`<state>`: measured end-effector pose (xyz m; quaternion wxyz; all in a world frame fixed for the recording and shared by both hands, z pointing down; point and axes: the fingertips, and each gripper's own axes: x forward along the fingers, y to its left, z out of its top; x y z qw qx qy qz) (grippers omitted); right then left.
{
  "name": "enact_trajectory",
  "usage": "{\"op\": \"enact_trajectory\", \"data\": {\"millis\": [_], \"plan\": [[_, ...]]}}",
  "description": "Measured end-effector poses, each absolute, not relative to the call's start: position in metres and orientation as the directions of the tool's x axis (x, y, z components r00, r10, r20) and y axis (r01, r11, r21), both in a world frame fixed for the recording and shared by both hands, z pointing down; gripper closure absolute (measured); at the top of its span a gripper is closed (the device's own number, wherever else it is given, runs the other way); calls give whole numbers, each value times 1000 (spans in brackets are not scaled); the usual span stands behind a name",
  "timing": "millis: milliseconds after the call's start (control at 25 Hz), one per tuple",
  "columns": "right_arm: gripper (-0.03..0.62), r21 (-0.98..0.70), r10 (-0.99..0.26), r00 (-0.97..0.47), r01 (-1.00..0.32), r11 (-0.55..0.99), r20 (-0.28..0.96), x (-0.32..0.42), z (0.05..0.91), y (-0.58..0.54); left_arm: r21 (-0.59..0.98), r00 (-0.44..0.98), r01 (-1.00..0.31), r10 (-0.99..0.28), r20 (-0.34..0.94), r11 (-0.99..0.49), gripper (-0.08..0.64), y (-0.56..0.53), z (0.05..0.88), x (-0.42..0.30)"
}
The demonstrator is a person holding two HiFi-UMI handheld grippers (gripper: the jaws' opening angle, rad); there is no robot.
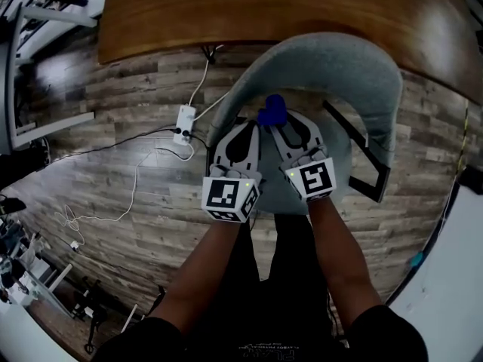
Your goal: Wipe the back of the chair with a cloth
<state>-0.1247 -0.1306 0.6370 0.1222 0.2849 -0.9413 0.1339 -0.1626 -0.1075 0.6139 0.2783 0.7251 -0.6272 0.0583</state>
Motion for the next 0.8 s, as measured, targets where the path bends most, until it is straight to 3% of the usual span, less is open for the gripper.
{"op": "enact_trajectory", "data": {"millis": [440, 800], "plan": [[482, -191, -436, -832, -517, 835, 343, -174, 671, -123, 280, 82, -959, -888, 452, 54, 554, -93, 626, -197], [482, -155, -523, -777, -599, 785, 350, -184, 676, -145, 272, 50, -958, -877, 477, 93, 554, -91, 637, -201]]}}
